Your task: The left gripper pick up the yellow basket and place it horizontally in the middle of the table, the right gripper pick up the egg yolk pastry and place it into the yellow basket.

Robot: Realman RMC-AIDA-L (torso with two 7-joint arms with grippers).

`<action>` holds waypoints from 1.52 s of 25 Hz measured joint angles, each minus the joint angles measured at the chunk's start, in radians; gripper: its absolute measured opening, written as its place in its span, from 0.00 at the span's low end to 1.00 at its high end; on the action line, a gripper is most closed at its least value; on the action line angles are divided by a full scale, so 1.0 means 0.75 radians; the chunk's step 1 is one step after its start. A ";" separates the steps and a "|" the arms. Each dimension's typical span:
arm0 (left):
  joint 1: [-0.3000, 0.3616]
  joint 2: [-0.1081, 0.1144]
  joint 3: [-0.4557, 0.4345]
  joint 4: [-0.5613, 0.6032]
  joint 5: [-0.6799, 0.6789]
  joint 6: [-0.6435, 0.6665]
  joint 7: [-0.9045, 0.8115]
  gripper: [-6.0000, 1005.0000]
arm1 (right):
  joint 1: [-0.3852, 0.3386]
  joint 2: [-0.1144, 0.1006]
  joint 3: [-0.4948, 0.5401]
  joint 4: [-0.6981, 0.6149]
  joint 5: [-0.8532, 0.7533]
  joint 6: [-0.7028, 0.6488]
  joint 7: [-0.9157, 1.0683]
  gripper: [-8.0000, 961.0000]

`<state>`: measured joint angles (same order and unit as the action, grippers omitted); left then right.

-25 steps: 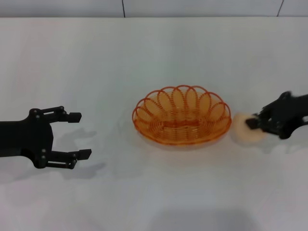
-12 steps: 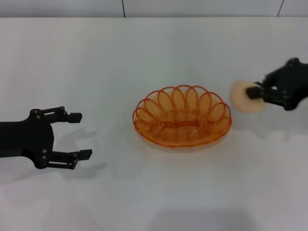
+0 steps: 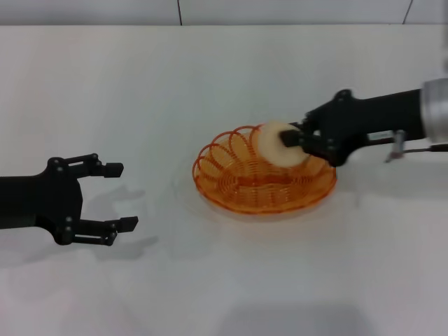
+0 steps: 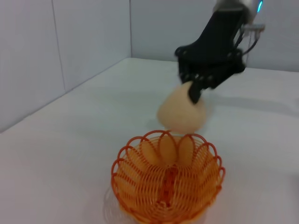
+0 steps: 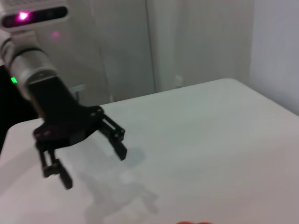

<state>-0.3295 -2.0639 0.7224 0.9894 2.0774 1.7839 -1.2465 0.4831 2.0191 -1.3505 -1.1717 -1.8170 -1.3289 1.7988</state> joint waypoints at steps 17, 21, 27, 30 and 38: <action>0.006 -0.003 0.000 -0.007 -0.007 0.000 0.014 0.89 | -0.072 -0.004 -0.120 0.080 0.175 0.131 -0.112 0.40; 0.006 -0.003 -0.009 -0.015 -0.007 0.000 0.014 0.89 | -0.109 -0.007 -0.052 0.078 0.177 0.055 -0.194 0.56; 0.006 -0.003 -0.014 -0.028 -0.007 0.000 0.014 0.89 | -0.164 -0.008 0.166 0.195 0.177 -0.145 -0.417 0.72; 0.006 0.000 -0.014 -0.031 -0.007 0.000 0.012 0.89 | -0.163 -0.014 0.283 0.301 0.173 -0.241 -0.524 0.80; -0.010 0.012 -0.014 -0.034 -0.001 0.012 -0.022 0.89 | -0.164 -0.057 0.376 0.443 0.139 -0.350 -0.710 0.91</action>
<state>-0.3368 -2.0553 0.7118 0.9642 2.0765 1.7929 -1.2629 0.3604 1.9766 -1.0685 -0.8397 -1.7127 -1.5915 1.2663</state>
